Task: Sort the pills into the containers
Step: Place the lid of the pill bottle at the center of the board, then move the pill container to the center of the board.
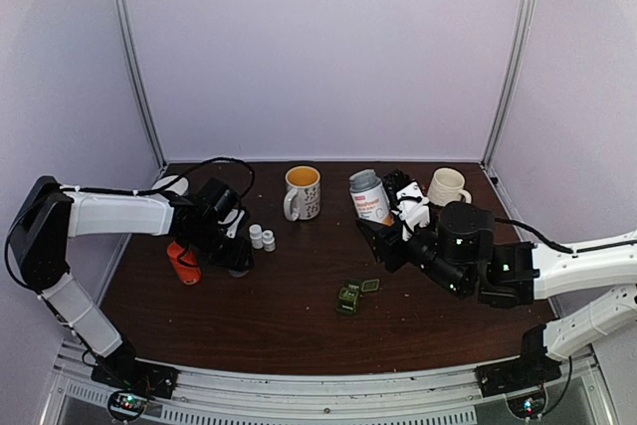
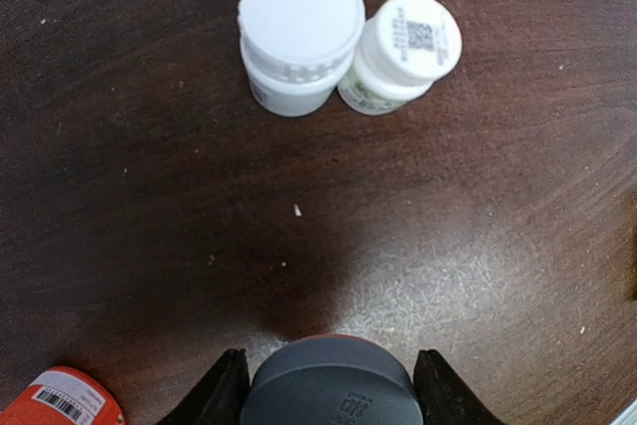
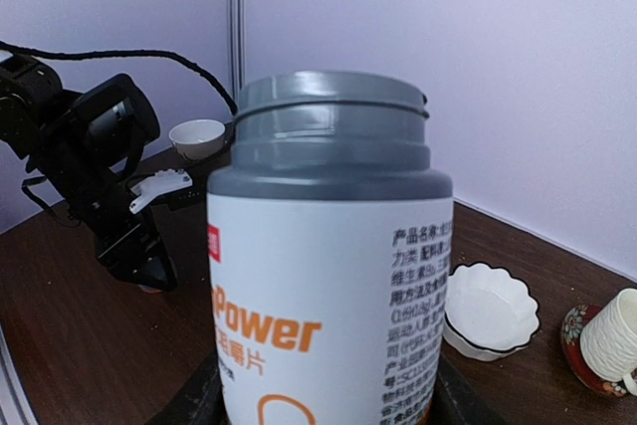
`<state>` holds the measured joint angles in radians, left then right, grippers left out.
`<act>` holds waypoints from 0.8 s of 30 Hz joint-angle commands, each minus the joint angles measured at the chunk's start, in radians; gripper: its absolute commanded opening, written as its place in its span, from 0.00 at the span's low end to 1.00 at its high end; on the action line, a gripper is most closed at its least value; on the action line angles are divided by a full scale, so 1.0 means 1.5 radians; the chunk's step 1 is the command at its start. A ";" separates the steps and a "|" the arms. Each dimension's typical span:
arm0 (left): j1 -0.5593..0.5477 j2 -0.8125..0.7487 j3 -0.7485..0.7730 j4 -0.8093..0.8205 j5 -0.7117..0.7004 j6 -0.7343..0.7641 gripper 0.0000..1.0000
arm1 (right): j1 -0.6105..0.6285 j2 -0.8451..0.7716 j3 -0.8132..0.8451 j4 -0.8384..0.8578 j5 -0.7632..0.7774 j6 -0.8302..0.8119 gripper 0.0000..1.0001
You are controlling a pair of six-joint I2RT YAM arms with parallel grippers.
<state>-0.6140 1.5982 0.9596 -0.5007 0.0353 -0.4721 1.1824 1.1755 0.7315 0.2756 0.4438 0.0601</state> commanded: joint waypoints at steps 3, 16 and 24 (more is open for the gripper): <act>0.000 0.026 -0.042 0.096 -0.014 -0.006 0.25 | -0.004 -0.008 -0.024 0.054 -0.017 0.019 0.00; -0.047 -0.021 -0.049 0.093 -0.109 0.001 0.97 | -0.006 -0.029 -0.040 0.053 -0.015 0.038 0.00; -0.075 -0.191 -0.062 0.093 -0.228 0.000 0.97 | -0.009 -0.047 -0.055 0.069 -0.015 0.043 0.00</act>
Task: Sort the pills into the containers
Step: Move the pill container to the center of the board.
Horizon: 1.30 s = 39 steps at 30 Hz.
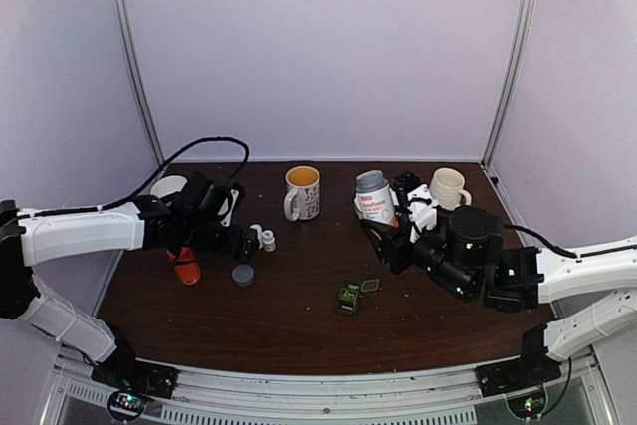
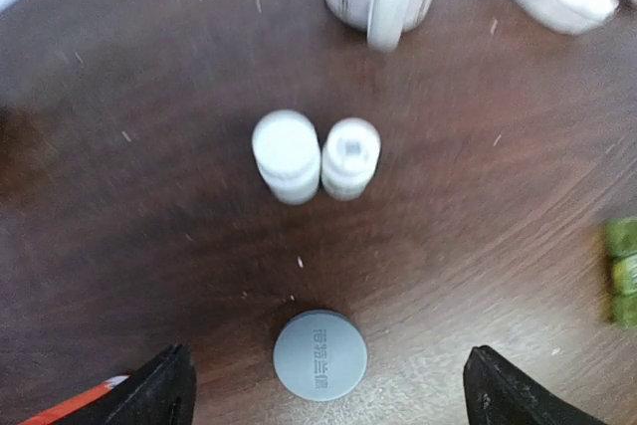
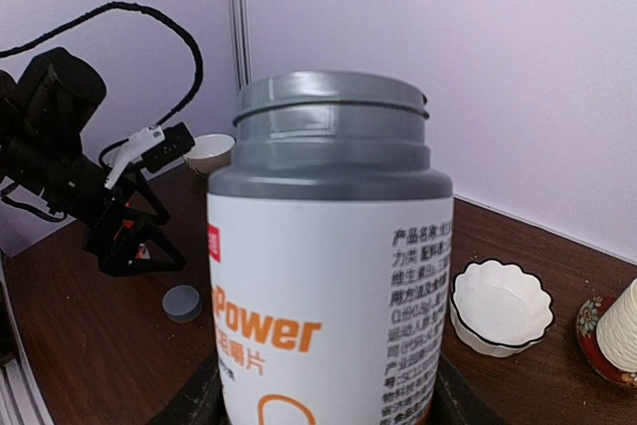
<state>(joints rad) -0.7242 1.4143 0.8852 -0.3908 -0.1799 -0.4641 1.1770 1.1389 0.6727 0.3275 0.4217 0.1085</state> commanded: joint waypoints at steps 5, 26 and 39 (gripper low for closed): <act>0.013 -0.080 -0.015 0.082 0.041 0.036 0.95 | -0.006 -0.041 -0.024 0.035 -0.001 0.012 0.00; -0.109 0.375 0.386 0.069 0.373 0.268 0.47 | -0.009 -0.159 -0.070 -0.076 -0.010 0.059 0.00; -0.138 0.490 0.484 0.003 0.409 0.360 0.35 | -0.012 -0.175 -0.063 -0.096 -0.003 0.046 0.00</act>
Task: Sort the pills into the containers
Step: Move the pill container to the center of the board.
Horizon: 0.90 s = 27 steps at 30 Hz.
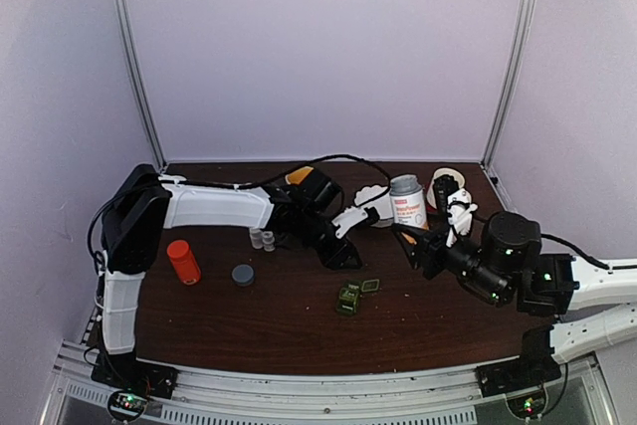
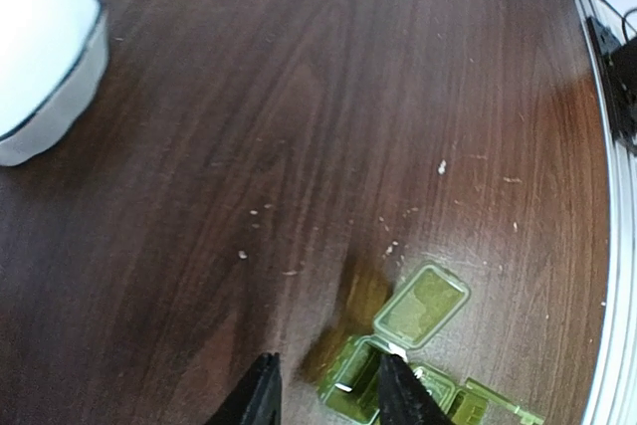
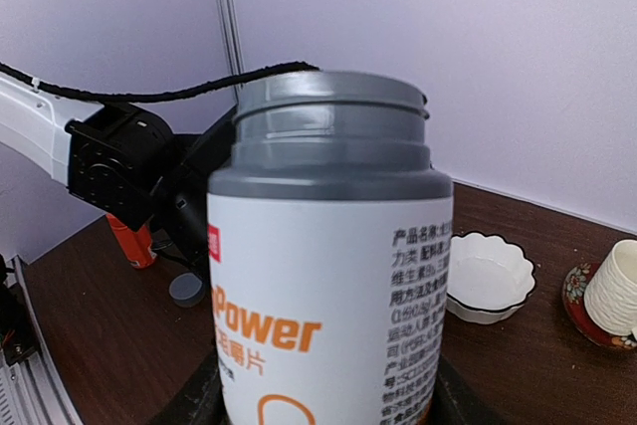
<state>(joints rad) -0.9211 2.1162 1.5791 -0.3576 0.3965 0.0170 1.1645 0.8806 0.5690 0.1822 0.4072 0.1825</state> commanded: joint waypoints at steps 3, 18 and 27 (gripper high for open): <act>-0.009 0.032 0.021 -0.021 0.046 0.046 0.33 | -0.004 0.003 0.008 0.002 0.007 -0.004 0.00; -0.011 0.061 0.023 -0.066 0.012 0.081 0.25 | -0.005 0.016 0.013 0.008 0.004 -0.002 0.00; -0.013 0.067 0.025 -0.096 -0.013 0.096 0.21 | -0.005 0.018 0.014 0.009 0.005 -0.002 0.00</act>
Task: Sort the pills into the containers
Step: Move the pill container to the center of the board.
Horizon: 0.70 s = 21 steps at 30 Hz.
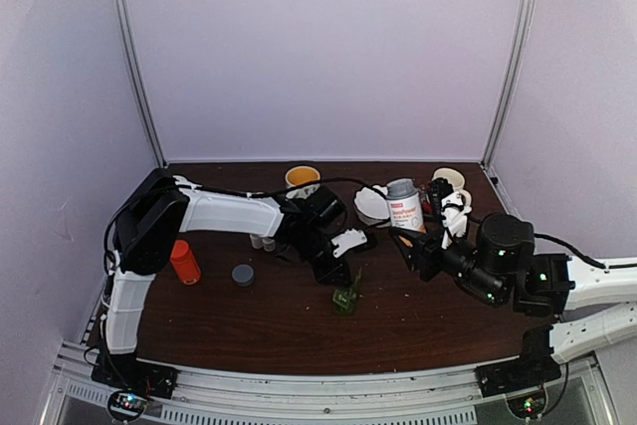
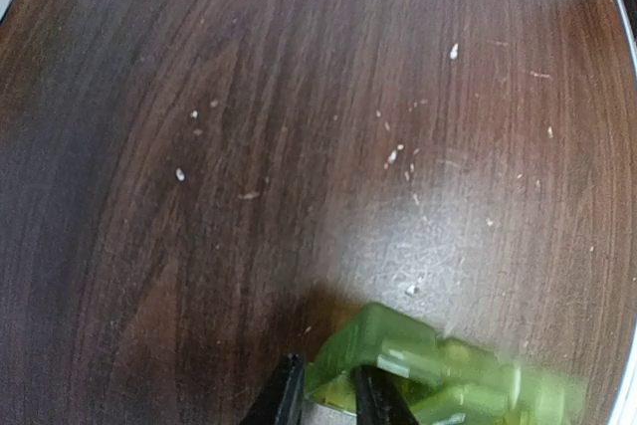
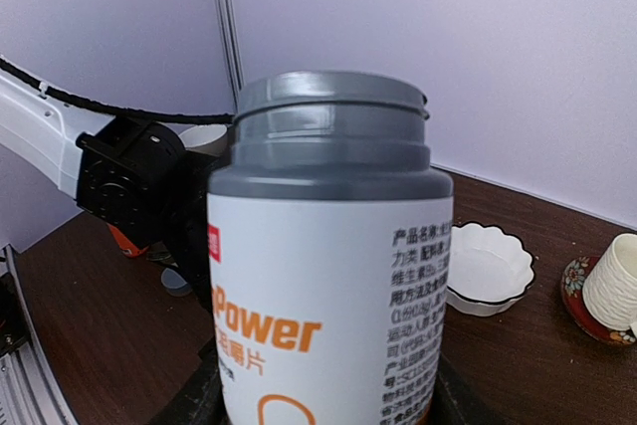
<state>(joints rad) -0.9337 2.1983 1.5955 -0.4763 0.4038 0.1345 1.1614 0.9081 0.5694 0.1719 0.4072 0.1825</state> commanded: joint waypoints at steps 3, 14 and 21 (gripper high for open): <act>-0.005 0.011 0.019 -0.031 -0.037 0.014 0.19 | -0.003 0.000 0.014 0.016 0.004 -0.002 0.00; -0.014 -0.058 -0.010 -0.009 -0.064 -0.027 0.25 | -0.004 0.002 0.011 0.020 0.002 0.000 0.00; -0.015 -0.027 0.039 -0.043 -0.100 -0.055 0.25 | -0.005 -0.008 0.011 0.010 0.000 0.000 0.00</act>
<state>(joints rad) -0.9512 2.1529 1.6039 -0.5278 0.2985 0.0933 1.1595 0.9100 0.5694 0.1719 0.4068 0.1829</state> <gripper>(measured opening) 0.251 0.521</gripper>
